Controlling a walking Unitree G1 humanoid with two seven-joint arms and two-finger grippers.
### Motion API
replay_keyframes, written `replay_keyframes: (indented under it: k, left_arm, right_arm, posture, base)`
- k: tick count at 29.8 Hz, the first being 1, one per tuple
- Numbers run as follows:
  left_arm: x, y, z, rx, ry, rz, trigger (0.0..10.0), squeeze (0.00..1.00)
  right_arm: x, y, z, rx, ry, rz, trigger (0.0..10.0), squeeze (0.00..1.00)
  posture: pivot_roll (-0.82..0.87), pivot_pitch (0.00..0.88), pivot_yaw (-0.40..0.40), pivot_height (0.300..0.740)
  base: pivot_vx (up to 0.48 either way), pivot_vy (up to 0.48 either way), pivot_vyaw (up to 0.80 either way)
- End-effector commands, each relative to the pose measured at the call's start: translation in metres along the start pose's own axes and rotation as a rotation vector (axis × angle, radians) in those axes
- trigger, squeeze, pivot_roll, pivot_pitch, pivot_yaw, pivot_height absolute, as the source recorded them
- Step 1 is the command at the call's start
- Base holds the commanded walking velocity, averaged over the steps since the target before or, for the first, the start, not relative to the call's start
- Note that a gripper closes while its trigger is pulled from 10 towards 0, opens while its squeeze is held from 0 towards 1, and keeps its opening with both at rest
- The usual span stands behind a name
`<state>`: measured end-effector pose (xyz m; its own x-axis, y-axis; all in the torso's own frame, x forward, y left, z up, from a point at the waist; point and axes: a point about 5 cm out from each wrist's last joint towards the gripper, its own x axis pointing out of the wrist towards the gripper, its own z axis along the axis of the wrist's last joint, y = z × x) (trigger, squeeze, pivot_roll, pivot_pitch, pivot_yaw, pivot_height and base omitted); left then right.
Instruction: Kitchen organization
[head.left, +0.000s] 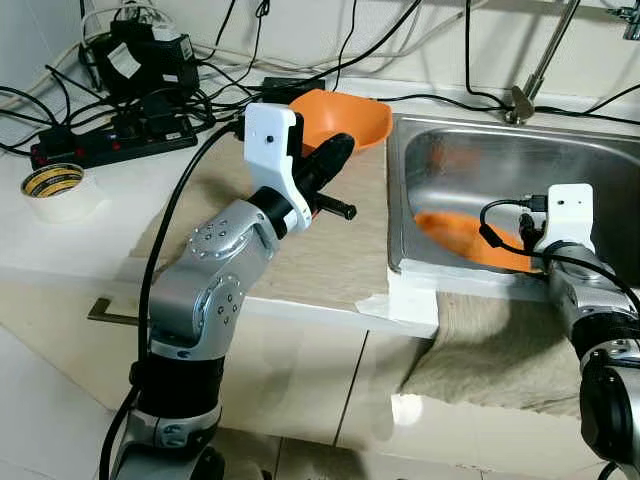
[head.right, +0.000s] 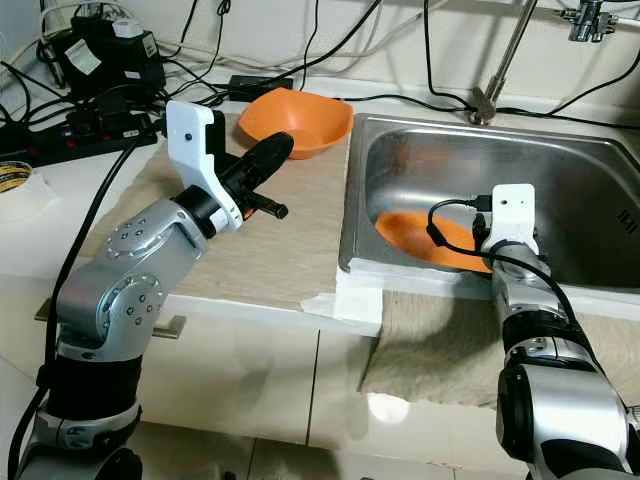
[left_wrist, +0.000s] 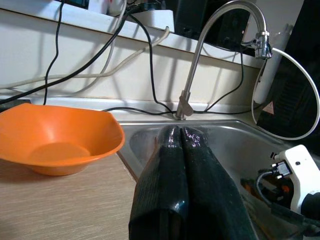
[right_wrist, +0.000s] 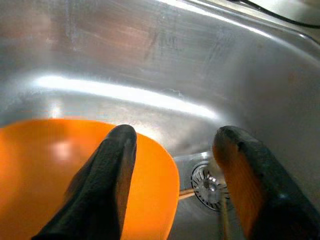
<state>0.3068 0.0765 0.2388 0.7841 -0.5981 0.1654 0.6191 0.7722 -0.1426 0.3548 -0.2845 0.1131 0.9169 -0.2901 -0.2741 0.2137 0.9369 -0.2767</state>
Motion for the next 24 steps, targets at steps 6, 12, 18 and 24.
replay_keyframes:
  k: [6, 12, 18, 24]
  left_arm:
    - [0.001, 0.0, 0.002, 0.019, -0.01, 0.011, 10.0, 0.0]
    - [0.003, 0.004, -0.003, 0.023, -0.004, 0.038, 10.0, 0.0]
    - [0.003, 0.014, -0.012, 0.068, 0.021, 0.103, 10.0, 0.0]
    - [0.001, 0.033, -0.026, 0.108, 0.062, 0.218, 10.0, 0.0]
  right_arm:
    - [0.0, 0.021, -0.003, -0.045, -0.005, 0.064, 10.0, 0.8]
    - [0.001, 0.04, 0.045, 0.005, -0.221, 0.139, 10.0, 0.0]
    - [-0.008, 0.061, 0.092, 0.027, -0.461, 0.207, 10.0, 0.0]
    - [-0.034, 0.089, 0.135, 0.115, -0.715, 0.221, 10.0, 0.0]
  posture:
    - [0.03, 0.0, 0.0, 0.732]
    - [0.03, 0.0, -0.011, 0.732]
    - [0.04, 0.0, -0.014, 0.732]
    - [0.04, 0.0, -0.01, 0.732]
  base:
    - [0.0, 0.0, 0.0]
    - [0.0, 0.0, 0.0]
    - [0.0, 0.0, 0.0]
    - [0.0, 0.0, 0.0]
